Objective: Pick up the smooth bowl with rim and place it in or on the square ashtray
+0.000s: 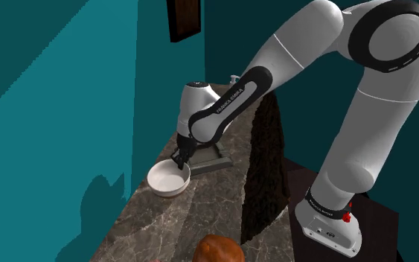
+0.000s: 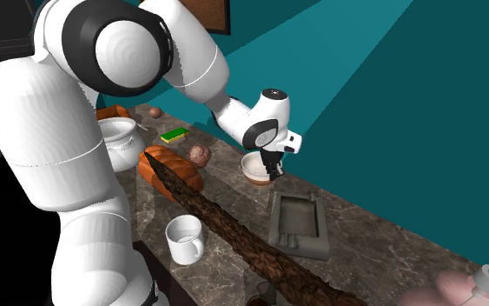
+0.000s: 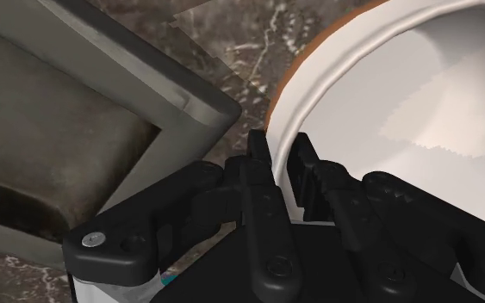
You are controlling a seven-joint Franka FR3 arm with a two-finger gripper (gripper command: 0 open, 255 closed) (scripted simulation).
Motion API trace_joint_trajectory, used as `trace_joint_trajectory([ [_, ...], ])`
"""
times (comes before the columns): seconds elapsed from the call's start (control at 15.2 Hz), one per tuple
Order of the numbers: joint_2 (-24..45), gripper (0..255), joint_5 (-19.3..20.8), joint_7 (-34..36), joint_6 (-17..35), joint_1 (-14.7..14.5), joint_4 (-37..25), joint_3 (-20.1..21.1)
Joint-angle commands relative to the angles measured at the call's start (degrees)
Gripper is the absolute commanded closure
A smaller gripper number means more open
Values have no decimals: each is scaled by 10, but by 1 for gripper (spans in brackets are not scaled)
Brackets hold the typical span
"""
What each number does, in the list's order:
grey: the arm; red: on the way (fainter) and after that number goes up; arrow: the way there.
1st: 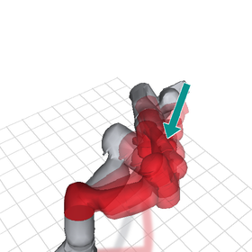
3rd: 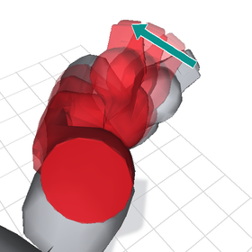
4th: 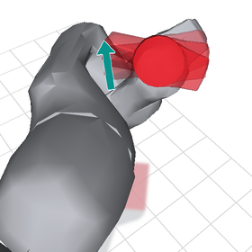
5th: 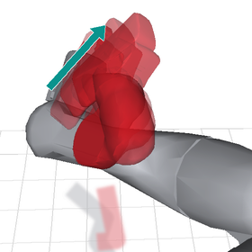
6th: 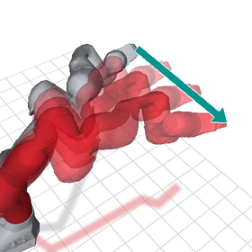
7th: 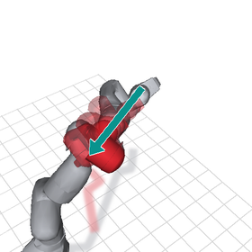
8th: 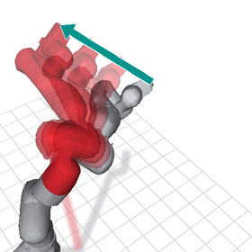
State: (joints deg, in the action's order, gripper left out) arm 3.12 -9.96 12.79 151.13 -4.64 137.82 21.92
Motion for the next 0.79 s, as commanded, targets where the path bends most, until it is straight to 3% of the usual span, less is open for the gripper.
trace_joint_trajectory([
  [0.0, -13, 255, -5, -3, -16, 1, -4, 0],
  [0.73, -76, 255, -22, -8, -106, 3, -33, -3],
])
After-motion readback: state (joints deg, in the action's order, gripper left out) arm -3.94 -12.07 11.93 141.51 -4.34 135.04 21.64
